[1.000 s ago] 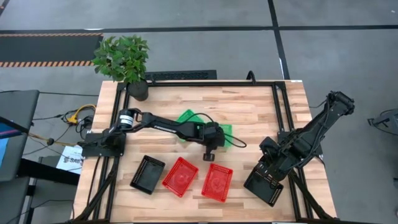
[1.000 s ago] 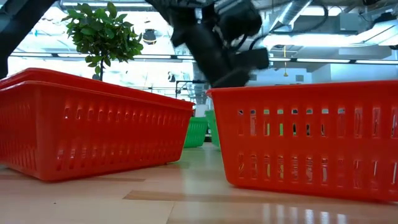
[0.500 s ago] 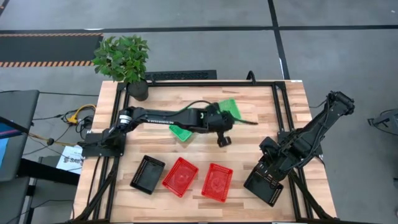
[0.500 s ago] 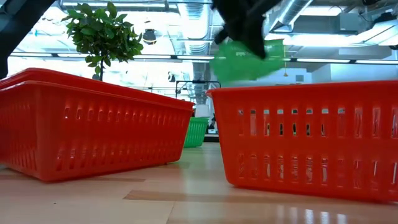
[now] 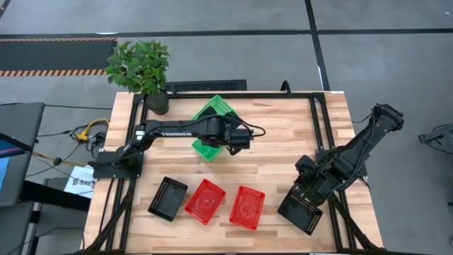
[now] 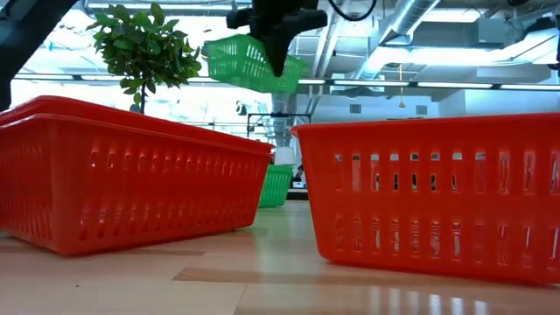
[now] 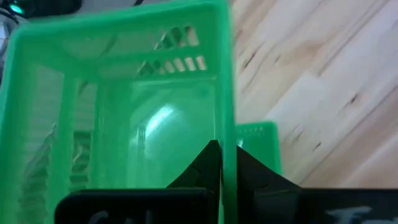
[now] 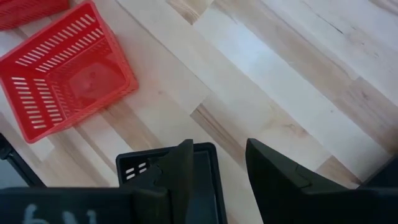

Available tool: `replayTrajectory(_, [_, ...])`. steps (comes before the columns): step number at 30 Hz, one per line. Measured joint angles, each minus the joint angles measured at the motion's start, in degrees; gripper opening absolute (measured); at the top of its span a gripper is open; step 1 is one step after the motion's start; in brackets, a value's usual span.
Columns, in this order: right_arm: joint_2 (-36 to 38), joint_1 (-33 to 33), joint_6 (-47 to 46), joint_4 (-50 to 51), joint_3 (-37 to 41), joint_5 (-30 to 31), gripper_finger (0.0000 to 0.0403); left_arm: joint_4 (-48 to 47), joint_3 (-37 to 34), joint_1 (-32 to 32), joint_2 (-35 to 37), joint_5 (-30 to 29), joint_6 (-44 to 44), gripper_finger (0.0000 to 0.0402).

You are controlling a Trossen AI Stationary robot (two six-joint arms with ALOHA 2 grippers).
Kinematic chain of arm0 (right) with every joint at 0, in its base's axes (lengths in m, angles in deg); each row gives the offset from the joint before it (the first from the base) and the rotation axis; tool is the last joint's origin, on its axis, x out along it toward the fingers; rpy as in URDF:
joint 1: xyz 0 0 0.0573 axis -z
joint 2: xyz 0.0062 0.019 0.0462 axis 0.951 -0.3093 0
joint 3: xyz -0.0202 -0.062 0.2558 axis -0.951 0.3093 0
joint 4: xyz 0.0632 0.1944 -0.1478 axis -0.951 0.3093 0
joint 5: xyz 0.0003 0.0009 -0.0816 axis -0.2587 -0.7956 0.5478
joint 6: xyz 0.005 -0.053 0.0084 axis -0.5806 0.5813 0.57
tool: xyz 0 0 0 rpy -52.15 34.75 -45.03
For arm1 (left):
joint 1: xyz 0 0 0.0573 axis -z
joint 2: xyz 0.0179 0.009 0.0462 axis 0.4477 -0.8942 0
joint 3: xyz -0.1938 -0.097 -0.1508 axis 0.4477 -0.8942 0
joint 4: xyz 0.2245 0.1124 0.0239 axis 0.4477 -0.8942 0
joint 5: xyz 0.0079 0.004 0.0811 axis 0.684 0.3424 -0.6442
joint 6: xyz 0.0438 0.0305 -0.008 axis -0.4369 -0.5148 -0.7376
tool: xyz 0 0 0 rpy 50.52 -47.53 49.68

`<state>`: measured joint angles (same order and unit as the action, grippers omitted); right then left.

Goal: Stack baskets by color
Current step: Stack the right green bin on top of the left green bins

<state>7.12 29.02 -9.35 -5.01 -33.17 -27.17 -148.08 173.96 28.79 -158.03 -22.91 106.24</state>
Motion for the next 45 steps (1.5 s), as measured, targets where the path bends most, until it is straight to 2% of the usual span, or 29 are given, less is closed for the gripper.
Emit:
replayTrajectory(3, [0.00, 0.00, 0.09, -0.02, 0.00, 0.00, 0.0170, -0.05, -3.08, 0.04, 1.70, 0.47, 0.29, 0.0000])
replayTrajectory(6, [0.00, 0.00, 0.28, -0.03, 0.00, 0.00, 0.0170, 0.08, -7.12, -0.01, 6.36, -0.14, 1.12, 0.0000])
replayTrajectory(11, [0.02, 0.00, 1.03, 0.10, 0.00, 0.27, 0.0170, 3.93, -19.47, -1.38, 16.87, -0.78, 3.89, 0.0000])
replayTrajectory(15, [0.01, 0.02, 1.35, 0.14, 0.00, 1.46, 0.0170, 19.85, -35.32, -3.43, 28.23, 1.53, 3.92, 0.0000])
replayTrajectory(18, [0.01, 0.02, 2.31, -0.06, 0.00, 1.49, 0.0170, 32.29, -46.38, -5.14, 34.04, 3.74, 2.87, 0.0000])
replayTrajectory(23, [0.01, 0.02, 2.36, -0.04, 0.00, 1.44, 0.0170, 43.74, -56.65, -7.41, 36.47, 10.13, 2.90, 0.0000])
replayTrajectory(27, [0.00, 0.02, 2.33, -0.06, 0.00, 1.42, 0.0170, 47.55, -58.48, -7.26, 33.75, 12.52, 3.82, 0.0000])
replayTrajectory(35, [0.02, 0.09, 2.12, -0.04, -0.02, 1.40, 0.0170, 48.00, -58.49, -6.71, 28.16, 12.10, 7.53, 0.0000])
replayTrajectory(45, [0.00, 1.59, 3.98, -0.05, -0.02, 1.40, 0.0170, 53.26, -57.96, -6.69, 26.52, 14.83, 6.08, 0.0000])
